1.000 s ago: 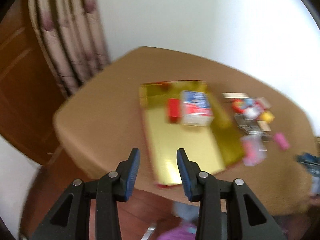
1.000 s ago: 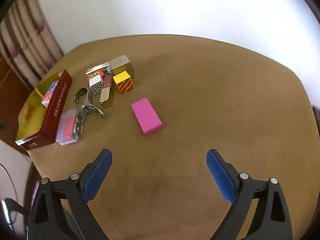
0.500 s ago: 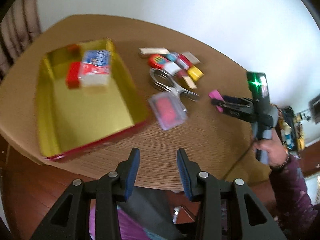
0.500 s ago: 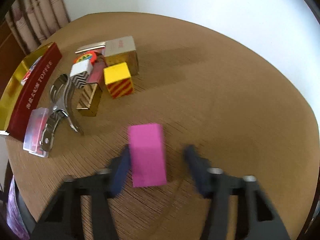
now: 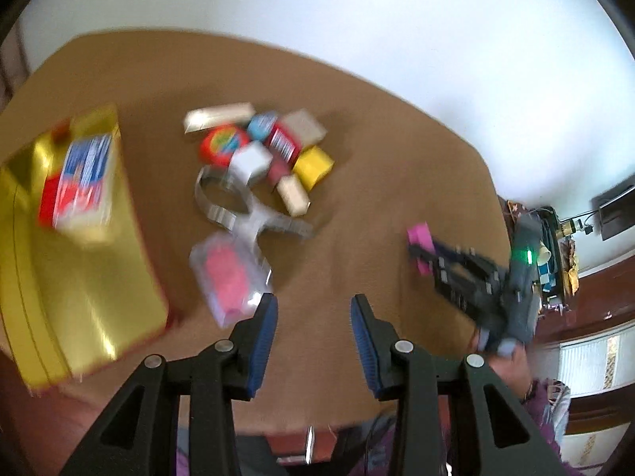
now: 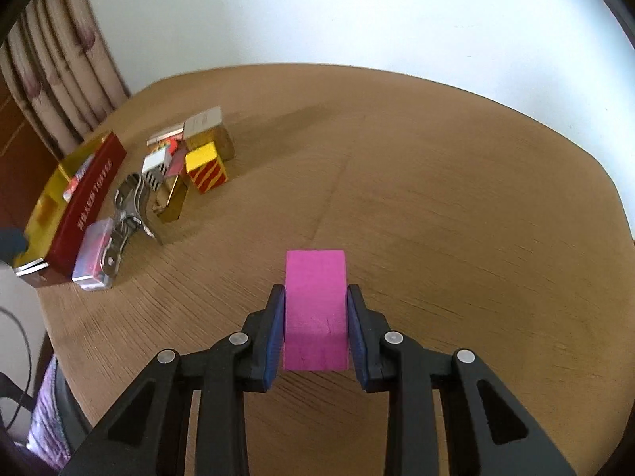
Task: Organize rigid objects
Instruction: 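Grasp the yellow striped cube with the left tool while the right tool holds the pink block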
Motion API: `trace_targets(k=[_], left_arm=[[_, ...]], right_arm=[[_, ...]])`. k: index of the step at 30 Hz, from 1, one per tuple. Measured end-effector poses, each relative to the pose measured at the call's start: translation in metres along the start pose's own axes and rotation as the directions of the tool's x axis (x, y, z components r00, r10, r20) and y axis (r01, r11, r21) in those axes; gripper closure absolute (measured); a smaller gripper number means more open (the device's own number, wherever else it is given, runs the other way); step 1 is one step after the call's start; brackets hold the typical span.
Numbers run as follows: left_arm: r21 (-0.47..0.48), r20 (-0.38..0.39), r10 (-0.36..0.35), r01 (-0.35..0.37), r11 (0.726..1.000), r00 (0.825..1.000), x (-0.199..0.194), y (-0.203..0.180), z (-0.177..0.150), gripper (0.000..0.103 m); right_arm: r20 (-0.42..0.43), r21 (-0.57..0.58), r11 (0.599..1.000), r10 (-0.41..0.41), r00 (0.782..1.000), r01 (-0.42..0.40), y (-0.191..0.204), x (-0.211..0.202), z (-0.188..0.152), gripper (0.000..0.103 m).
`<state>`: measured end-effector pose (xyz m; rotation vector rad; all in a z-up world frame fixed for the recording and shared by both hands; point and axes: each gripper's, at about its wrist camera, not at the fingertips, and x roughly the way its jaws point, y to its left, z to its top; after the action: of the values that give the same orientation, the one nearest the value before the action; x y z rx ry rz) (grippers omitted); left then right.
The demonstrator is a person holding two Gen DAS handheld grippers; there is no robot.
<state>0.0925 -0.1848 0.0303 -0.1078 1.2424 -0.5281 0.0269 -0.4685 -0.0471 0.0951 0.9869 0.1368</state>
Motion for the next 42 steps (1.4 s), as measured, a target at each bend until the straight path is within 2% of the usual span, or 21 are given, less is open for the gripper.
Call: trace_targets(k=[2, 4, 7, 11, 13, 19, 27, 36, 38, 42], left_arm=[[0.041, 0.029, 0.043, -0.044, 0.998, 0.999, 0.007, -0.009, 0.02, 0.064], [0.092, 0.015, 0.074, -0.075, 0.993, 0.997, 0.02, -0.017, 0.045, 0.064], [0.115, -0.049, 0.07, -0.064, 0.991, 0.996, 0.044, -0.021, 0.07, 0.064], [0.118, -0.11, 0.029, -0.016, 0.993, 0.994, 0.067, -0.032, 0.078, 0.064], [0.083, -0.143, -0.004, 0.016, 0.996, 0.99, 0.08, -0.036, 0.082, 0.064], [-0.078, -0.17, 0.01, -0.024, 0.997, 0.985, 0.114, -0.03, 0.106, 0.064], [-0.276, -0.203, 0.085, -0.14, 0.951, 0.976, 0.135, -0.006, 0.111, 0.064], [-0.341, -0.244, 0.111, -0.192, 0.92, 0.963, 0.163, 0.009, 0.121, 0.063], [-0.331, -0.221, 0.08, -0.152, 0.931, 0.972, 0.165, 0.007, 0.123, 0.063], [-0.33, -0.2, 0.06, -0.125, 0.936, 0.978, 0.166, 0.008, 0.118, 0.068]], right_arm=[[0.018, 0.016, 1.0, 0.011, 1.0, -0.012, -0.008, -0.002, -0.001, 0.076], [0.029, 0.037, 0.999, 0.017, 0.999, -0.018, -0.014, -0.003, -0.005, 0.076], [0.042, 0.055, 0.998, 0.027, 0.999, -0.03, -0.02, -0.003, -0.008, 0.076], [0.052, 0.07, 0.997, 0.039, 0.998, -0.043, -0.02, 0.004, -0.007, 0.076], [0.052, 0.078, 0.995, 0.05, 0.997, -0.054, -0.023, 0.006, -0.008, 0.076], [0.05, 0.1, 0.991, 0.083, 0.995, -0.087, -0.031, 0.014, -0.014, 0.076], [0.061, 0.125, 0.984, 0.118, 0.991, -0.125, -0.043, 0.014, -0.015, 0.076], [0.073, 0.121, 0.981, 0.144, 0.987, -0.152, -0.047, 0.011, -0.021, 0.075], [0.075, 0.123, 0.98, 0.147, 0.986, -0.156, -0.048, 0.01, -0.021, 0.075], [0.072, 0.119, 0.981, 0.146, 0.987, -0.154, -0.049, 0.01, -0.021, 0.075]])
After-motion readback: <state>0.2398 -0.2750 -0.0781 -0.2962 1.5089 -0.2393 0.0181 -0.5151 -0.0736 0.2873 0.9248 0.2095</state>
